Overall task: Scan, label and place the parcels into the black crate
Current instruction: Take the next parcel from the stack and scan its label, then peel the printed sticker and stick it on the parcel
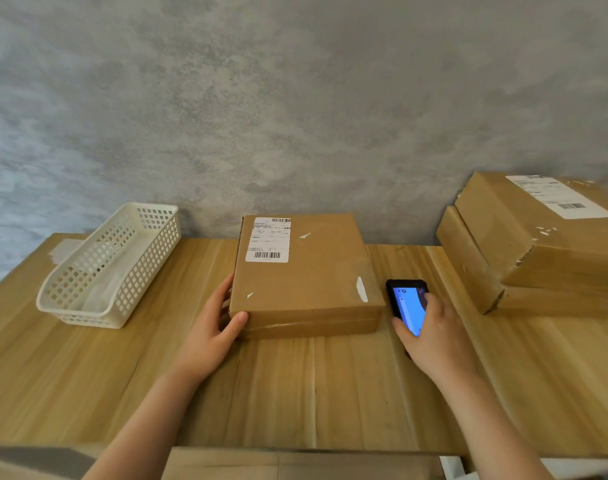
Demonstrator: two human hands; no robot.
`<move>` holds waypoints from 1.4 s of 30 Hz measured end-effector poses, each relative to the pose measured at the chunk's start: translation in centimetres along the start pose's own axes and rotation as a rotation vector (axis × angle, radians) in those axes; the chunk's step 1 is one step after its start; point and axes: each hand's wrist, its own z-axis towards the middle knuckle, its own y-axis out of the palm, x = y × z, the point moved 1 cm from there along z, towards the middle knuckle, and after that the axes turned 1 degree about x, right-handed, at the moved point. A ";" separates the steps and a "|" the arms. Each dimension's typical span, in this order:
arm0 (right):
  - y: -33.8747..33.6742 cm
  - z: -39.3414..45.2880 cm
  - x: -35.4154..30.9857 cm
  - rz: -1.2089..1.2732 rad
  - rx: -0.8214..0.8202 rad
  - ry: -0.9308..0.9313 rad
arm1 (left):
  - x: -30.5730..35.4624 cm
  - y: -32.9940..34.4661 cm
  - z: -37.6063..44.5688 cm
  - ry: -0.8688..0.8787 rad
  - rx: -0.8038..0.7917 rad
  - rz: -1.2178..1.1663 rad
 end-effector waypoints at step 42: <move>15.3 -8.3 -35.9 -0.044 -0.402 -0.657 | -13.8 -31.7 10.1 -0.107 0.014 1.040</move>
